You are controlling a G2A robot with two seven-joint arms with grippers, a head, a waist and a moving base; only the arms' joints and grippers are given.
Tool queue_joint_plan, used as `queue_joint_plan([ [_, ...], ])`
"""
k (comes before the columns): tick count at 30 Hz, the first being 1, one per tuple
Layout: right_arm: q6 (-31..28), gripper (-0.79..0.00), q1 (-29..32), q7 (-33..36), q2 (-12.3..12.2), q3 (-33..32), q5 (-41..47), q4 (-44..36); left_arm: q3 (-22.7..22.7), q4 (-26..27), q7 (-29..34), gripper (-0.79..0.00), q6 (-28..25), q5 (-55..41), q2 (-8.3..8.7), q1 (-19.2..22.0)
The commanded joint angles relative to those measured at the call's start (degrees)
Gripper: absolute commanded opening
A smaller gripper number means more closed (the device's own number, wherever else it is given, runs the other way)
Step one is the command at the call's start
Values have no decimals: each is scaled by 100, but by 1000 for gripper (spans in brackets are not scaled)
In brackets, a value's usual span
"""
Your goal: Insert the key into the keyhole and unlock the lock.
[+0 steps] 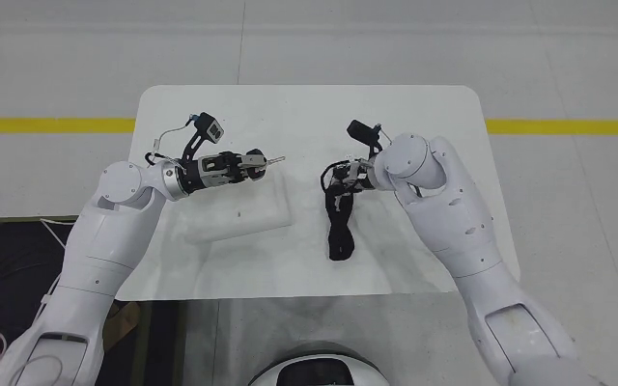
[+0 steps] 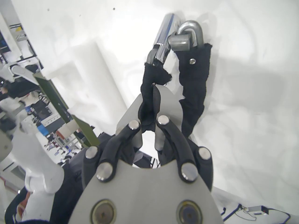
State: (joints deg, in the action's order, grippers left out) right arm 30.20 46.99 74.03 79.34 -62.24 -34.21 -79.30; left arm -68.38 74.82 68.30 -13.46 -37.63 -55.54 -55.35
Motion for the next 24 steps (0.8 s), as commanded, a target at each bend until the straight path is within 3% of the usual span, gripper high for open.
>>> queue_joint_plan([
  [1,-113,-785,88,119,-58,-110,-95,-31,0,0,0,-785,0,0,0,0],
  [10,-302,-785,11,308,-55,300,-1007,277,0,0,0,-785,0,0,0,0],
  [12,-299,-339,28,305,-30,327,-1092,224,0,0,0,-785,0,0,0,0],
  [13,-315,-400,30,321,-21,337,-1161,164,0,0,0,-785,0,0,0,0],
  [15,-300,-397,59,306,-8,317,-1322,57,0,0,0,-785,0,0,0,0],
  [18,-224,-99,109,230,23,349,-1736,-76,0,0,0,-785,0,0,0,0],
  [20,-191,-28,126,197,56,359,-1966,-127,0,0,0,-785,0,0,0,0],
  [24,-216,-40,174,222,151,400,-2309,-244,0,0,0,-785,0,0,0,0],
])
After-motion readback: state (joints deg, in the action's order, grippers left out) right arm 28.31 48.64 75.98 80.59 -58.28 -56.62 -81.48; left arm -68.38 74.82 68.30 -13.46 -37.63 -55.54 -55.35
